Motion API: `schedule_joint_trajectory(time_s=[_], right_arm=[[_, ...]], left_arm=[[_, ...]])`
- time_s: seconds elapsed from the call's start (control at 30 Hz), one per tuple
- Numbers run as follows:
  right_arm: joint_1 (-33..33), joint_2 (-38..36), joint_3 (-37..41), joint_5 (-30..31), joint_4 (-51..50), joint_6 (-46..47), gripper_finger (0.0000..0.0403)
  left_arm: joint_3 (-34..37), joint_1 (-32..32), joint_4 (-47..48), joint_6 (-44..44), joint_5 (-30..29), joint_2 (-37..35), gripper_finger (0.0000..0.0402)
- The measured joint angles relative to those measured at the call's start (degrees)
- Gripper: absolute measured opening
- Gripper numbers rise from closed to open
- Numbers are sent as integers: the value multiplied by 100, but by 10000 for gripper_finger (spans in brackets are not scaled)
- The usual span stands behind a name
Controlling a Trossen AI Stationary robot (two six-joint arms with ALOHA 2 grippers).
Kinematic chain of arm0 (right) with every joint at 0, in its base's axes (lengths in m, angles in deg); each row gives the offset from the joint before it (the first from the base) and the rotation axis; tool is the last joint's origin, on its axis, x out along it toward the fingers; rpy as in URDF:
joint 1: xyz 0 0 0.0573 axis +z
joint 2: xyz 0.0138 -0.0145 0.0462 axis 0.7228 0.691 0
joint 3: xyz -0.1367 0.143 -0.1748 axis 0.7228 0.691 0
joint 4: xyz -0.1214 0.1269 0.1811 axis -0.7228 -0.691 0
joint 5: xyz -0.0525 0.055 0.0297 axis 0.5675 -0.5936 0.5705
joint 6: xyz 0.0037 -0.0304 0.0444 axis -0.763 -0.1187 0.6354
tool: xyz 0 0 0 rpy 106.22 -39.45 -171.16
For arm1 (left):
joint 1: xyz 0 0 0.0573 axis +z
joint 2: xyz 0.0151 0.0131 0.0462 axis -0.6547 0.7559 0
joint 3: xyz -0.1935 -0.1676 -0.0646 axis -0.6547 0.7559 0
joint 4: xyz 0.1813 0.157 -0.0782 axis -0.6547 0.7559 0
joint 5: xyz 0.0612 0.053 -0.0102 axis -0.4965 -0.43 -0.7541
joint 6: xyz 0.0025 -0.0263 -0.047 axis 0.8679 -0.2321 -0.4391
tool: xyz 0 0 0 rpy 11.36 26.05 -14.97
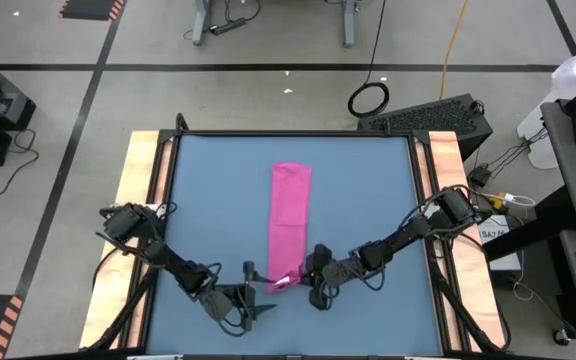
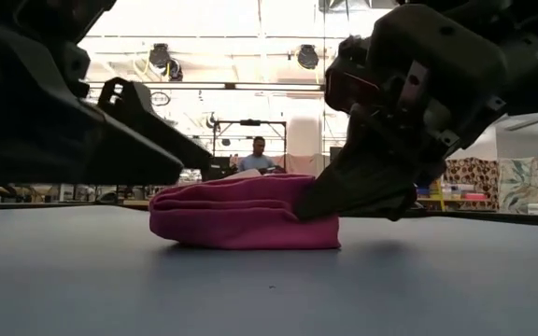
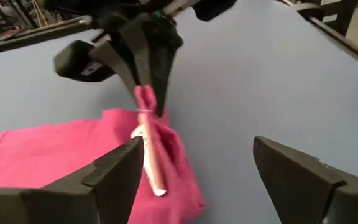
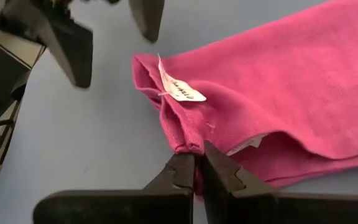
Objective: Roll towel into tight, uniform cylinder
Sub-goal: Roll the pink towel
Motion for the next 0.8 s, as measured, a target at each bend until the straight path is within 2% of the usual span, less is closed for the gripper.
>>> schedule_joint_trajectory(time_s=[0.1, 0.17, 0.33, 0.6, 0.8], right_arm=[[-13, -2, 0, 3, -1, 1, 4], [-15, -2, -1, 0, 0, -4, 4], [-10, -2, -2, -13, 1, -1, 4], [-13, -2, -2, -118, 2, 23, 4], [-15, -4, -3, -119, 3, 127, 4]], left_arm=[[-138, 2, 15, 49, -28, 208, 307], [-219, 2, 21, 116, -256, 331, 305], [-254, 55, 65, 114, -475, 459, 281], [-257, 142, 118, 56, -444, 459, 203], [-257, 347, 698, -653, -72, 454, 135]])
